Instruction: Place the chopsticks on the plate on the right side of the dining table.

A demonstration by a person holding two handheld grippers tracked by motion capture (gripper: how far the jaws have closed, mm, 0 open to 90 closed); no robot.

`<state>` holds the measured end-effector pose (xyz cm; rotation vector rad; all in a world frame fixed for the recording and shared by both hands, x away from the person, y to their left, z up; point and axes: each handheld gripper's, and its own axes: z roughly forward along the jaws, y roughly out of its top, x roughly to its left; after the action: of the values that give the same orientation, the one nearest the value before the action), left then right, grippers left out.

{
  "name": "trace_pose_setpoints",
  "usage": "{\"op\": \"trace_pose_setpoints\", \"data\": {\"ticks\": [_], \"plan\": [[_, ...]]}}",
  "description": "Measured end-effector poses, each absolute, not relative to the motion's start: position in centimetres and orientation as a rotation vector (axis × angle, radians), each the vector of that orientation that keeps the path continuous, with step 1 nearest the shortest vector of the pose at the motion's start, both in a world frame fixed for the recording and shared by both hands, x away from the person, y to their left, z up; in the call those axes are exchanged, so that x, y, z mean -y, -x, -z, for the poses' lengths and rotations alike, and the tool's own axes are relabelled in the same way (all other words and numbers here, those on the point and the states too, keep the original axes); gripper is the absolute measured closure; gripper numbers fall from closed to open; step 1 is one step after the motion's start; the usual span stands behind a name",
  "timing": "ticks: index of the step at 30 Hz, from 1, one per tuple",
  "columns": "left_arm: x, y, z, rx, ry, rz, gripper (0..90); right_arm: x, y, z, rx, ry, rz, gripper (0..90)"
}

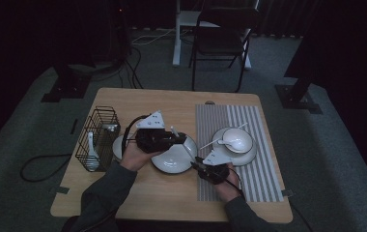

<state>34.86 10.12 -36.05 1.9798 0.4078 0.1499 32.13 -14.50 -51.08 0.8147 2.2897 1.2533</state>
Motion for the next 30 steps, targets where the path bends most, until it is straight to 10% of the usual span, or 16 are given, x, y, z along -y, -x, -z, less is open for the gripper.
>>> {"op": "trace_pose_setpoints", "data": {"ticks": [11, 30], "plan": [[-9.9, -35.3, 36.3, -0.407, -1.960, -0.131, 80.3, 14.0, -31.2, 50.9, -2.300, -0.704, -1.258, 86.7], [-8.6, -35.7, 40.9, -0.491, -1.912, -0.199, 67.8, 14.3, -31.2, 50.8, -2.266, -0.795, -1.282, 87.1]]}}
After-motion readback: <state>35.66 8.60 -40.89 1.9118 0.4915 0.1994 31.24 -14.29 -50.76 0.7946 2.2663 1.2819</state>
